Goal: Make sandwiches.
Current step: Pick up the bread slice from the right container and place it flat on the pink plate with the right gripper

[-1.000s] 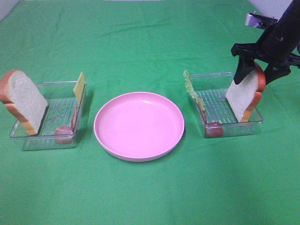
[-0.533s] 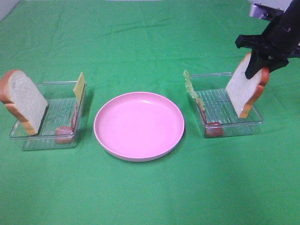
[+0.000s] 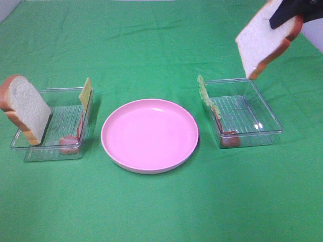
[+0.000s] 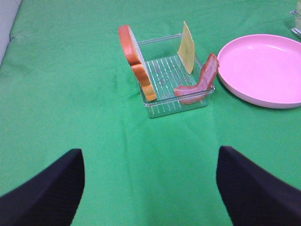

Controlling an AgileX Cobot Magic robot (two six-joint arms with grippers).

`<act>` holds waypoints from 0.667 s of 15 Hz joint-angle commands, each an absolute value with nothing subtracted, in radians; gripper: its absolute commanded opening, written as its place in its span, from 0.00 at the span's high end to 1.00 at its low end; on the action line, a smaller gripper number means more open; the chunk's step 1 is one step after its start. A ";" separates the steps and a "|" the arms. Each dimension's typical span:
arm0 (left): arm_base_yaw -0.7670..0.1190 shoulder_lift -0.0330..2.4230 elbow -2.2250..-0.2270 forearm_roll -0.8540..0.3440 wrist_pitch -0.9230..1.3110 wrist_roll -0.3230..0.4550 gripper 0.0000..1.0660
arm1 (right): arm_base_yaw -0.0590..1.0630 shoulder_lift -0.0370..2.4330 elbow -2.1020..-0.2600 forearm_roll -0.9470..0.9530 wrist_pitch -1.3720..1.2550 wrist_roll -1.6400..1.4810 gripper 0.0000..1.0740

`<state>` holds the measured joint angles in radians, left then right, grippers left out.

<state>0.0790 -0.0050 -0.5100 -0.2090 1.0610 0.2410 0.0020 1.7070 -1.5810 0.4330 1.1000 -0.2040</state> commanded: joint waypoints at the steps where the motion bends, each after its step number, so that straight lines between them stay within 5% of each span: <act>1: 0.083 -0.023 -0.508 -0.209 1.051 0.243 0.30 | 0.009 1.684 -1.559 0.672 1.165 -0.300 1.00; 3: 0.083 -0.023 -0.508 -0.209 1.051 0.243 0.30 | 0.029 1.684 -1.511 0.754 1.149 -0.335 1.00; 7: 0.083 -0.023 -0.508 -0.209 1.051 0.243 0.30 | 0.281 1.711 -1.261 0.993 0.891 -0.417 1.00; 10: 0.083 -0.023 -0.508 -0.209 1.051 0.243 0.30 | 0.354 1.770 -1.252 1.027 0.847 -0.422 1.00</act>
